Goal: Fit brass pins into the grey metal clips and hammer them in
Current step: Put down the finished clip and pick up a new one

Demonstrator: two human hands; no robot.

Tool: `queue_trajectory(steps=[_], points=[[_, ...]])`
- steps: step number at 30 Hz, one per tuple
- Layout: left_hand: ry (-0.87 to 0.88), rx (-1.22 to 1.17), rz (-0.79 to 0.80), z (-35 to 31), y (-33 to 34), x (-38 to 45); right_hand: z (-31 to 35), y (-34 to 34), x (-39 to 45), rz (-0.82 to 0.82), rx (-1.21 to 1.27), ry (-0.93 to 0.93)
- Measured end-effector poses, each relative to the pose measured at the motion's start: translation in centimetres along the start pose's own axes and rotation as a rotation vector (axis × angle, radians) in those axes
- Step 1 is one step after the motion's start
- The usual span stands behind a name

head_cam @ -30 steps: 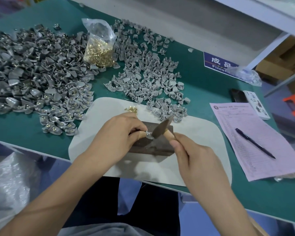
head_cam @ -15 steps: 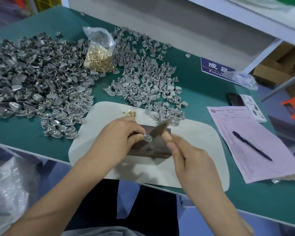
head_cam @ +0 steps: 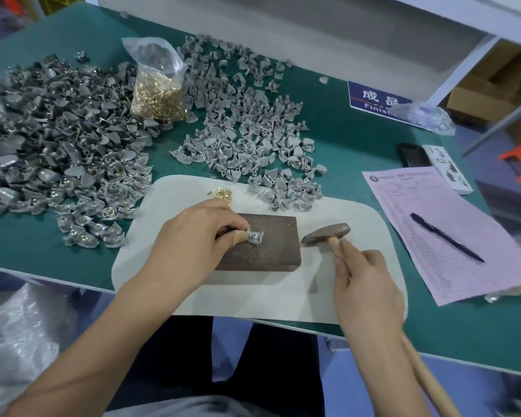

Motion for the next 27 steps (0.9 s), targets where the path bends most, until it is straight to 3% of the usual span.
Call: queue_trajectory(steps=[5, 7, 10, 13, 19, 24, 27], points=[[-0.011, 0.011, 0.001, 0.3, 0.2, 0.0, 0.7, -0.2, 0.0, -0.185, -0.128, -0.013], [-0.002, -0.018, -0.010, 0.3, 0.3, -0.1, 1.7, -0.3, 0.3, -0.262, 0.003, -0.086], [0.040, 0.002, -0.040, 0.0, 0.6, -0.8, 5.5, -0.1, 0.4, -0.299, 0.241, -0.354], [0.103, 0.030, -0.089, -0.4, 0.8, -1.6, 9.9, 0.6, 0.5, -0.238, 0.299, -0.553], [0.039, 0.013, -0.243, 3.1, -1.9, -3.3, 15.0, 1.9, 1.5, -0.143, 0.354, -0.710], [-0.147, 0.024, -0.359, 8.4, -5.3, -6.2, 21.4, 4.2, 0.5, -0.024, 0.397, -0.871], [-0.302, -0.007, -0.396, 11.3, -6.9, -7.9, 24.4, 6.0, -0.1, 0.072, 0.339, -0.861]])
Point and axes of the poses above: each hand's wrist, its own x-axis towards the middle knuckle, its own y-axis out of the palm, z = x × y, the point moved 6 cm from there along x, towards the middle knuckle, and after that the axes turned 11 degrees about -y, right-handed, at the moved point
